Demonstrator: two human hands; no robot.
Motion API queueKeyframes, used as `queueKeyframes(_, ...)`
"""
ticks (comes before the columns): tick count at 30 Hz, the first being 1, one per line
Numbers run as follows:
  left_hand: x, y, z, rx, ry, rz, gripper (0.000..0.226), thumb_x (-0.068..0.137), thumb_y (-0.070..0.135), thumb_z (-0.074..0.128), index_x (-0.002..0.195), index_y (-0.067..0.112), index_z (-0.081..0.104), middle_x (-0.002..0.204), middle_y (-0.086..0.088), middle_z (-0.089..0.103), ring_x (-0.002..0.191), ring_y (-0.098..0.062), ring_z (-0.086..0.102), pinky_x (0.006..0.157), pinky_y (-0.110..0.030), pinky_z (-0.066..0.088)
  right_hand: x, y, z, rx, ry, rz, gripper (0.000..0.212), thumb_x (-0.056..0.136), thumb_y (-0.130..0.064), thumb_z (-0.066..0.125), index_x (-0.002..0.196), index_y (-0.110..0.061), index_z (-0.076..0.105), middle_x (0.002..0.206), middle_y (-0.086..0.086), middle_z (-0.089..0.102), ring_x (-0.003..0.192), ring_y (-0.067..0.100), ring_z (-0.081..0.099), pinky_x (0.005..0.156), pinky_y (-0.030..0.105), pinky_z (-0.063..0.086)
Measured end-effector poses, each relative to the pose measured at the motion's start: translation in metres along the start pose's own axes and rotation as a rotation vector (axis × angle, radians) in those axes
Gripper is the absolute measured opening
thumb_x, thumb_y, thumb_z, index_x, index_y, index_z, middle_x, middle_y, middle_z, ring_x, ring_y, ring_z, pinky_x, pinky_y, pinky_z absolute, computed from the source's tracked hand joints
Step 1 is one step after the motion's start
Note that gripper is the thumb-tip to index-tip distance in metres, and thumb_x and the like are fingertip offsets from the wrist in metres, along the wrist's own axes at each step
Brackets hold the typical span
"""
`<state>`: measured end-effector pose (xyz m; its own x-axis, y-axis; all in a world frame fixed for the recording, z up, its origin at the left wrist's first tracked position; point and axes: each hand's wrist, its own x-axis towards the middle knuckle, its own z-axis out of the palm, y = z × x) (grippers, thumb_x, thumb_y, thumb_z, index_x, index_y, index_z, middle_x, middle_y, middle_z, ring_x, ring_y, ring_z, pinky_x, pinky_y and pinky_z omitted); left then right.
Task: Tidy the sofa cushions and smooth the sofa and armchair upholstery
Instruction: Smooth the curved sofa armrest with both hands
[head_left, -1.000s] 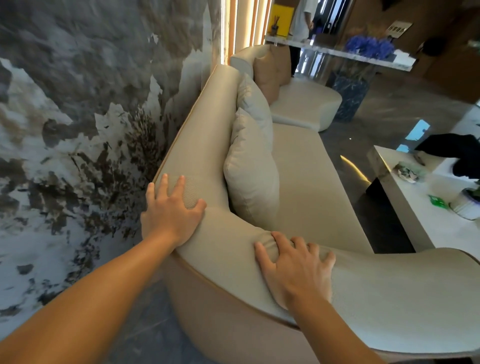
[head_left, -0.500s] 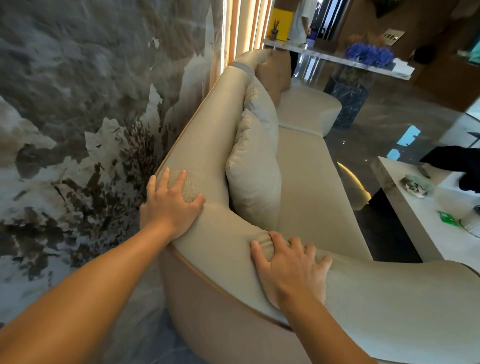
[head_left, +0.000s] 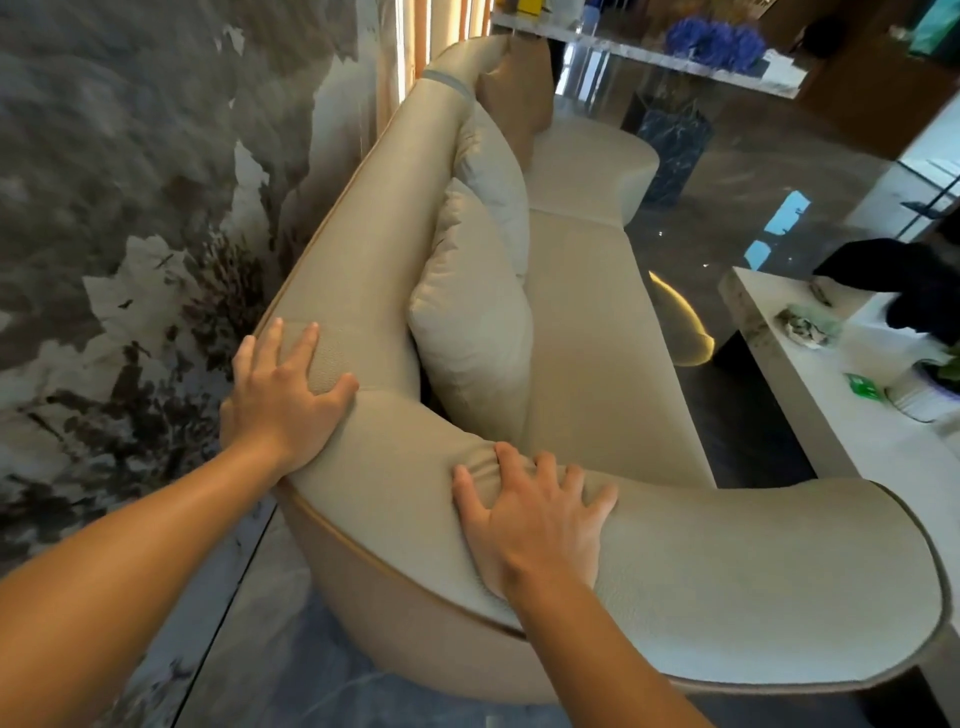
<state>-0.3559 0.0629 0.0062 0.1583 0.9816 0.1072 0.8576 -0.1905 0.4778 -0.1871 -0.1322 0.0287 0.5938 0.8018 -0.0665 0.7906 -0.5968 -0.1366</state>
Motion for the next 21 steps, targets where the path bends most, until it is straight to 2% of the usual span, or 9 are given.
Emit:
queueKeyframes(3, -0.001, 0.003, -0.003, -0.005, -0.027, -0.016, 0.084, 0.074, 0.072, 0.038, 0.150, 0.039, 0.025, 0.164, 0.005, 0.011, 0.148, -0.023, 0.004, 0.110, -0.061, 0.023, 0.007, 0.008, -0.009, 0.024, -0.157, -0.080, 0.085, 0.075, -0.086, 0.004, 0.144, -0.044, 0.032, 0.139, 0.005, 0.049, 0.127, 0.036, 0.039, 0.106, 0.062, 0.014)
queueKeyframes(5, -0.002, 0.005, -0.005, -0.009, -0.036, -0.020, 0.084, 0.075, 0.071, 0.039, 0.151, 0.039, 0.025, 0.164, 0.005, 0.011, 0.148, -0.023, 0.004, 0.110, -0.062, 0.022, 0.020, 0.036, -0.024, 0.033, -0.303, -0.166, 0.080, 0.079, -0.085, 0.009, 0.148, -0.049, 0.023, 0.145, 0.004, 0.046, 0.130, 0.034, 0.038, 0.107, 0.054, 0.023)
queueKeyframes(7, 0.000, 0.004, -0.005, -0.013, -0.027, -0.012, 0.084, 0.075, 0.071, 0.039, 0.151, 0.038, 0.025, 0.164, 0.005, 0.011, 0.148, -0.024, 0.004, 0.111, -0.061, 0.021, 0.030, 0.079, -0.036, 0.035, -0.367, -0.151, 0.073, 0.084, -0.082, 0.011, 0.148, -0.050, 0.025, 0.149, 0.002, 0.045, 0.134, 0.029, 0.039, 0.110, 0.050, 0.026)
queueKeyframes(10, 0.001, 0.001, -0.002, 0.008, -0.023, -0.025, 0.085, 0.074, 0.072, 0.039, 0.151, 0.039, 0.025, 0.163, 0.006, 0.012, 0.148, -0.023, 0.005, 0.110, -0.062, 0.022, 0.024, 0.127, -0.035, -0.047, -0.265, -0.078, 0.082, 0.078, -0.084, 0.000, 0.141, -0.048, 0.038, 0.146, -0.003, 0.051, 0.130, 0.026, 0.044, 0.111, 0.050, 0.024)
queueKeyframes(12, 0.003, 0.002, 0.001, 0.022, -0.007, -0.026, 0.085, 0.073, 0.073, 0.038, 0.151, 0.039, 0.024, 0.163, 0.007, 0.012, 0.148, -0.023, 0.006, 0.110, -0.062, 0.023, 0.022, 0.128, -0.031, -0.057, -0.203, -0.069, 0.083, 0.076, -0.084, -0.001, 0.137, -0.048, 0.043, 0.138, -0.003, 0.056, 0.124, 0.027, 0.047, 0.108, 0.049, 0.027)
queueKeyframes(15, 0.006, 0.005, 0.001, -0.012, -0.051, -0.015, 0.086, 0.073, 0.072, 0.037, 0.151, 0.040, 0.025, 0.163, 0.007, 0.011, 0.148, -0.022, 0.005, 0.112, -0.059, 0.021, 0.026, 0.126, -0.028, -0.073, -0.141, -0.055, 0.083, 0.077, -0.083, -0.002, 0.136, -0.047, 0.043, 0.135, 0.000, 0.057, 0.122, 0.029, 0.047, 0.106, 0.049, 0.029)
queueKeyframes(17, 0.005, 0.002, -0.011, 0.041, 0.001, -0.037, 0.084, 0.074, 0.072, 0.037, 0.151, 0.040, 0.025, 0.164, 0.007, 0.011, 0.148, -0.022, 0.005, 0.112, -0.058, 0.021, 0.028, 0.120, -0.027, -0.036, -0.162, -0.081, 0.081, 0.079, -0.082, -0.002, 0.137, -0.046, 0.042, 0.136, 0.000, 0.057, 0.122, 0.029, 0.047, 0.106, 0.050, 0.029)
queueKeyframes(21, 0.001, 0.000, -0.009, 0.041, -0.062, -0.019, 0.082, 0.077, 0.070, 0.037, 0.152, 0.038, 0.024, 0.164, 0.005, 0.010, 0.148, -0.023, 0.004, 0.114, -0.055, 0.020, 0.024, 0.123, -0.017, -0.050, -0.125, -0.062, 0.081, 0.079, -0.083, -0.003, 0.138, -0.047, 0.040, 0.137, 0.001, 0.056, 0.122, 0.028, 0.047, 0.105, 0.051, 0.028)
